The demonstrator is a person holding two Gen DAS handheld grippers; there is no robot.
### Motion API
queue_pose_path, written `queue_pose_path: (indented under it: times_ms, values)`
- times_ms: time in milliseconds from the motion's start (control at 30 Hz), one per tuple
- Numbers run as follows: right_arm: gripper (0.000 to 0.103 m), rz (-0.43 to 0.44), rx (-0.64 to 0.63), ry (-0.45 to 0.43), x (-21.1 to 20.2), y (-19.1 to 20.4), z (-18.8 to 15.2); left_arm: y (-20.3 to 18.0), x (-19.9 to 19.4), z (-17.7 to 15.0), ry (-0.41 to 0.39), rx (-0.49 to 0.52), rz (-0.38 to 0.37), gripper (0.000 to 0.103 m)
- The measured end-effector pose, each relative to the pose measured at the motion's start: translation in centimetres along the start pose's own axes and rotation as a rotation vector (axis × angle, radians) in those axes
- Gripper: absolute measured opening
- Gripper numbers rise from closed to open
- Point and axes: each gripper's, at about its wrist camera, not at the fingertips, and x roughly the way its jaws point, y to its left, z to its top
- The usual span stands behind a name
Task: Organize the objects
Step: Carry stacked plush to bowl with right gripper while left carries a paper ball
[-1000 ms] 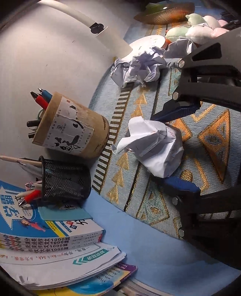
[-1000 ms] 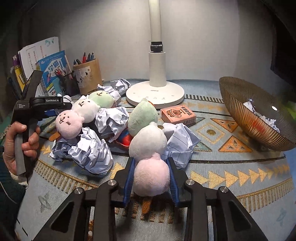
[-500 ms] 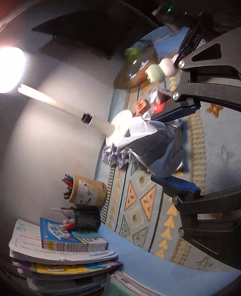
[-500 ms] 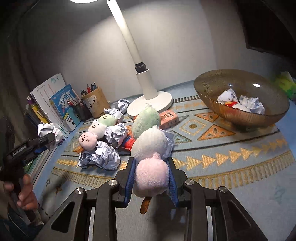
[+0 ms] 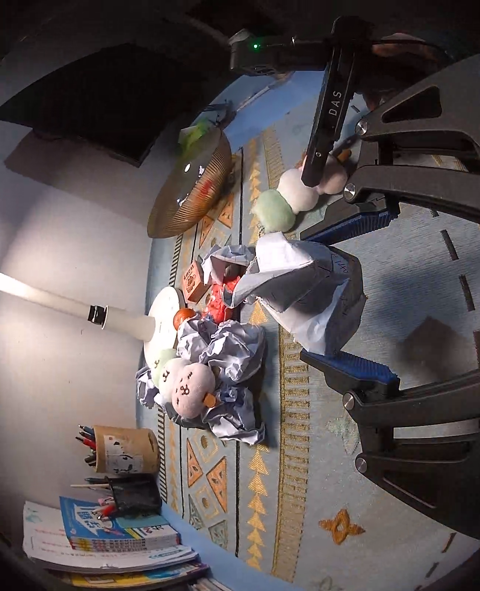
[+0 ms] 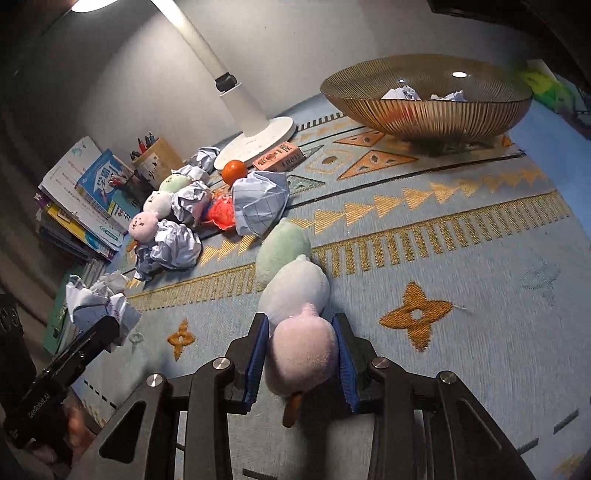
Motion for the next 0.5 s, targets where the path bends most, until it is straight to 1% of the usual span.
queue_pose_path:
  times_ms: [33,67,100,167,333,367,400,467,500]
  values:
    - [0.052,-0.025,-0.018,0.002,0.0,0.1,-0.1,-0.1,-0.1,0.0,-0.001,0.005,-0.003,0.053]
    - [0.066,-0.045,-0.034,-0.002,-0.1,0.1,-0.2,-0.3,-0.1,0.1,0.0,0.008,-0.005,0.053]
    - [0.067,-0.057,-0.049,-0.014,-0.2,0.2,-0.3,-0.4,-0.1,0.2,0.001,0.013,-0.005,0.053]
    - [0.067,-0.068,-0.105,-0.021,-0.3,0.9,-0.3,-0.8,0.1,0.2,0.005,0.019,-0.002,0.053]
    - [0.066,-0.201,-0.269,-0.038,0.9,3.3,-0.7,-1.7,1.0,0.2,0.022,0.025,-0.006,0.053]
    - [0.064,-0.226,-0.293,-0.041,1.2,3.5,-0.8,-1.8,1.2,0.2,0.027,0.027,-0.006,0.053]
    - [0.052,-0.24,-0.317,-0.035,1.5,3.8,-0.8,-2.0,1.4,0.2,0.031,0.029,-0.004,0.053]
    - [0.049,-0.268,-0.345,-0.041,1.8,3.9,-0.9,-2.3,1.8,0.6,0.036,0.038,0.004,0.053]
    - [0.047,-0.258,-0.344,-0.05,1.6,3.8,-0.8,-2.5,1.9,0.9,0.035,0.042,0.007,0.053]
